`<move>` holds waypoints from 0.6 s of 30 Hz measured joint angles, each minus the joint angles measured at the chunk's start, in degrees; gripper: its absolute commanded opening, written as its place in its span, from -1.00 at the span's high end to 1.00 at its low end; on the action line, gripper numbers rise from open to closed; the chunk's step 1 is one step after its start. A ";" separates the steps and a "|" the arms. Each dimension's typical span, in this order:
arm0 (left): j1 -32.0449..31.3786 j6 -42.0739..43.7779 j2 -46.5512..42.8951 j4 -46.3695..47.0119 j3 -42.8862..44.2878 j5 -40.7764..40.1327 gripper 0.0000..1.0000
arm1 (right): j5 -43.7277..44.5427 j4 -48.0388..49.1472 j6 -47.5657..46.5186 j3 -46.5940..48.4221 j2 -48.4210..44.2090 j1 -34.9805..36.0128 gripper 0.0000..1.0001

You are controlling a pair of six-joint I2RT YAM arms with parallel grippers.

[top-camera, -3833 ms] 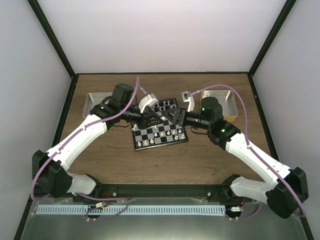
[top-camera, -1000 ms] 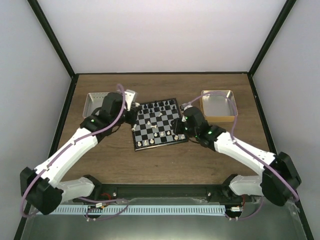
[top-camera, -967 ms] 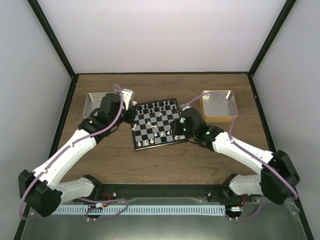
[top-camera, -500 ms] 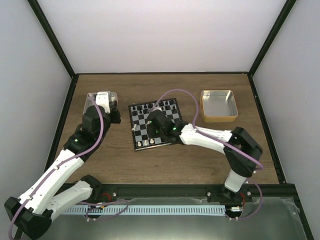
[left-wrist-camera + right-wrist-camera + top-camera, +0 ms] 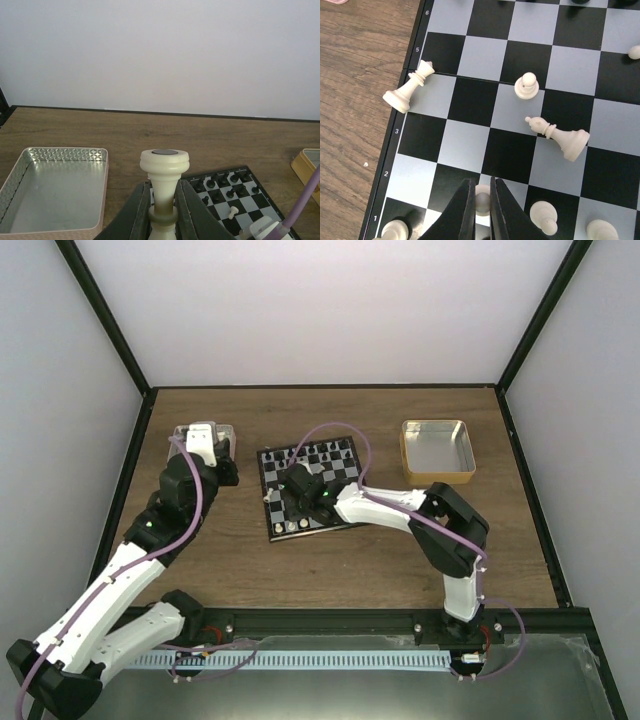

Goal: Set up the chess pieces on the board
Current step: Place the chess piece on the chessboard.

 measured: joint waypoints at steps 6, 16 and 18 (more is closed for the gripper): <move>0.04 0.00 -0.17 0.09 -0.07 -0.02 0.91 | 0.24 -1.46 0.00 0.31 1.01 0.00 0.96; 0.04 -0.02 -0.11 0.22 -0.07 0.04 0.91 | 0.44 -2.12 0.00 0.33 1.20 0.00 0.92; 0.04 -0.04 0.00 0.24 -0.07 0.22 0.91 | 0.42 -2.21 -0.02 0.33 1.57 0.00 0.89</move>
